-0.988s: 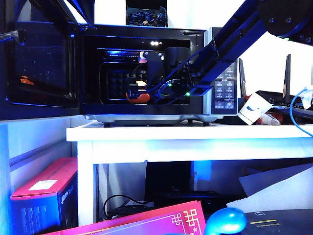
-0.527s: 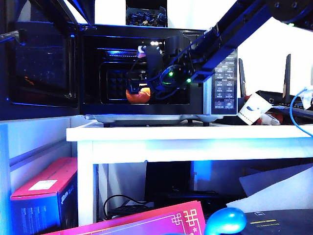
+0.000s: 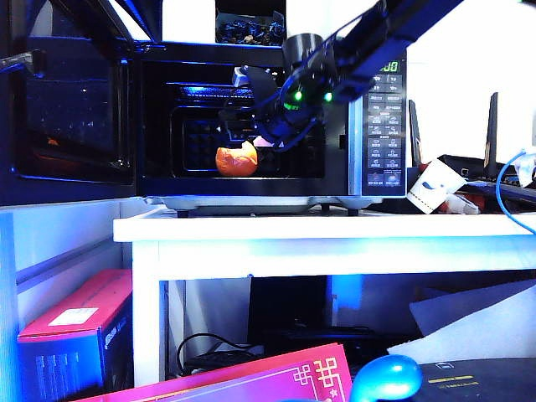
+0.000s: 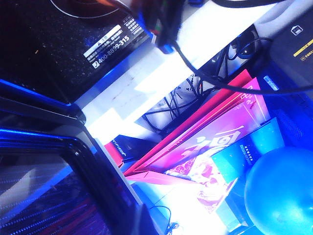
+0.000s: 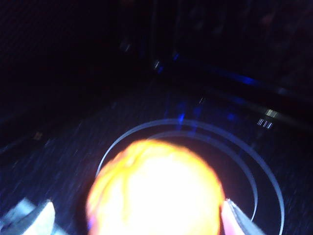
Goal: Open the microwave door, place the orange inside the microwave, then close the microwave door.
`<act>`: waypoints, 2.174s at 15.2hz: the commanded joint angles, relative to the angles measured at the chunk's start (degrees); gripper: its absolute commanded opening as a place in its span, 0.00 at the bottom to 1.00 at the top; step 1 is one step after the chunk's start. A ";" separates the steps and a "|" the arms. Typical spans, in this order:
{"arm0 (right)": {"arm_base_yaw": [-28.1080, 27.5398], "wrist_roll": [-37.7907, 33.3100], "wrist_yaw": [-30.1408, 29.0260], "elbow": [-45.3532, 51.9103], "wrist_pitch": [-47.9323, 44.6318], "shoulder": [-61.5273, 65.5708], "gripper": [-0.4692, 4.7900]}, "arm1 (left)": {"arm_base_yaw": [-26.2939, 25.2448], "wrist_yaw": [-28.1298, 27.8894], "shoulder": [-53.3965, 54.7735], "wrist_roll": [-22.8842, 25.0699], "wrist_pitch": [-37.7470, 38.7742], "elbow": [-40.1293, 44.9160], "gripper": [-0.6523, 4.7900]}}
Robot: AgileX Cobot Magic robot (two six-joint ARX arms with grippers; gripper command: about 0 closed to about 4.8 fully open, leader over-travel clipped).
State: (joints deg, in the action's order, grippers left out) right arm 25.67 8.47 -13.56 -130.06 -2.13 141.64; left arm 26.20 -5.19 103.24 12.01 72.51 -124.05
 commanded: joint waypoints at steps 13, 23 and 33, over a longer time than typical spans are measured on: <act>3.23 5.53 -1.79 -0.28 16.96 -4.04 1.00 | -0.20 -0.15 -0.46 0.02 -1.79 -0.07 0.11; 3.23 8.28 -1.36 -0.28 27.89 -8.17 1.00 | -0.66 -0.13 -0.52 0.02 -2.03 -0.09 0.11; 3.26 8.07 2.14 -0.31 34.97 -21.62 0.56 | -0.61 -0.13 -9.94 -0.02 -8.83 -0.09 0.11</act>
State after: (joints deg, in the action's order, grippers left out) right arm 28.84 16.56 -11.92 -130.10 34.33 121.16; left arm 25.58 -5.06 94.43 12.01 64.16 -124.01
